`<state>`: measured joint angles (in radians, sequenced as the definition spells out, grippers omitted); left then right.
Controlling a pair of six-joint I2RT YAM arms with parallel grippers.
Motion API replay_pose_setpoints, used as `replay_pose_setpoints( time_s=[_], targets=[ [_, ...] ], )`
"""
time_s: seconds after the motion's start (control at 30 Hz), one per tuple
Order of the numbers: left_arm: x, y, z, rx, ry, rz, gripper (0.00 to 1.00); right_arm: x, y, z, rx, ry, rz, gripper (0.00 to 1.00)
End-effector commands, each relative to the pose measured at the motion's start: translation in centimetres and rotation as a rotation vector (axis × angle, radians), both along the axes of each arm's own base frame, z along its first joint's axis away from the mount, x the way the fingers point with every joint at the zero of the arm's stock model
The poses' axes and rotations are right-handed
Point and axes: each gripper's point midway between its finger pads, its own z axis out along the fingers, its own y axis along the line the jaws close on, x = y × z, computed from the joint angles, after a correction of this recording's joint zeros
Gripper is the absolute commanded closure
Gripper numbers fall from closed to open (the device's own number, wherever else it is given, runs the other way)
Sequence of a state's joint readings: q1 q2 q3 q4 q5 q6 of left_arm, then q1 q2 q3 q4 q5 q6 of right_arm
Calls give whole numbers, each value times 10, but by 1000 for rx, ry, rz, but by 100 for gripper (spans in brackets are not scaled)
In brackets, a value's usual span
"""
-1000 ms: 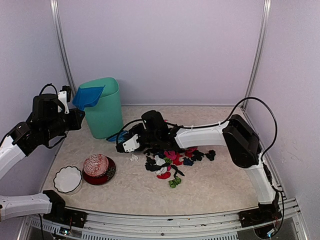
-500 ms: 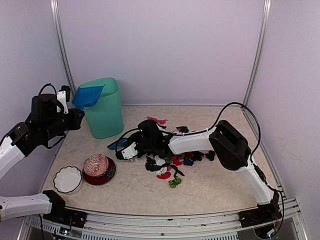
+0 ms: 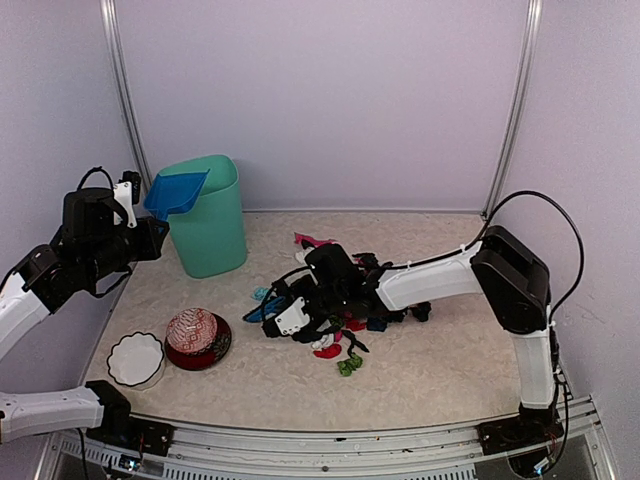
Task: Sweep away the paper scraps from the table
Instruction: Sweep the paper scraps at the center of the board.
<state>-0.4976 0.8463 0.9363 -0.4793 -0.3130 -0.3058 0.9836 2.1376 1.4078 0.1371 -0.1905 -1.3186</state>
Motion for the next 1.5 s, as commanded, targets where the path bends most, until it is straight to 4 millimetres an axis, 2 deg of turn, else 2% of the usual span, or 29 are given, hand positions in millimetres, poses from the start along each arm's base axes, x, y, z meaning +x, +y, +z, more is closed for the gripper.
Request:
replay_pose_setpoints(
  time_s=[0.0, 0.03, 0.13, 0.27, 0.43, 0.53, 0.57, 0.63, 0.67, 0.8, 0.9, 1.0, 1.03, 1.13, 1.2, 1.27, 1.33, 1.47],
  targets=[
    [2, 0, 1, 1, -14, -1, 100, -27, -25, 22, -5, 59, 4, 100],
    [2, 1, 2, 0, -15, 0, 100, -30, -29, 24, 3, 67, 0, 100],
    [3, 0, 1, 2, -13, -1, 100, -38, -41, 58, 97, 54, -22, 100],
    [3, 0, 0, 3, -10, -1, 100, -31, -56, 95, 198, -2, -97, 100],
    [3, -1, 0, 2, -8, -4, 100, 12, -78, 116, 231, -90, -266, 100],
    [2, 0, 1, -1, -11, -3, 100, 48, -85, 122, 245, -121, -362, 100],
    [2, -1, 1, -2, -13, -5, 100, 59, -88, 118, 238, -130, -394, 100],
    [2, 0, 2, -2, -15, -5, 100, 89, -90, 117, 226, -167, -479, 100],
    [2, 0, 2, -2, -15, -6, 100, 105, -89, 123, 241, -187, -514, 100],
    [1, 0, 4, -5, -21, -7, 100, 157, -87, 113, 253, -201, -607, 100],
    [1, -1, 4, -5, -21, -9, 100, 194, -85, 88, 217, -192, -660, 100],
    [1, 0, 4, -3, -20, -7, 100, 219, -77, 69, 200, -156, -670, 100],
    [1, 0, 3, -2, -20, -6, 100, 228, -73, 72, 210, -154, -670, 100],
    [1, 1, 5, -3, -23, -5, 100, 243, -67, 48, 171, -114, -666, 100],
    [1, 1, 4, -1, -22, -3, 100, 246, -66, 29, 136, -79, -660, 100],
    [1, 1, 4, 0, -23, -2, 100, 241, -66, 10, 101, -38, -640, 100],
    [1, 1, 3, 2, -20, -1, 100, 226, -67, -7, 62, 15, -598, 100],
    [1, 1, 4, 1, -22, -1, 100, 192, -72, -24, 28, 108, -510, 100]
  ],
)
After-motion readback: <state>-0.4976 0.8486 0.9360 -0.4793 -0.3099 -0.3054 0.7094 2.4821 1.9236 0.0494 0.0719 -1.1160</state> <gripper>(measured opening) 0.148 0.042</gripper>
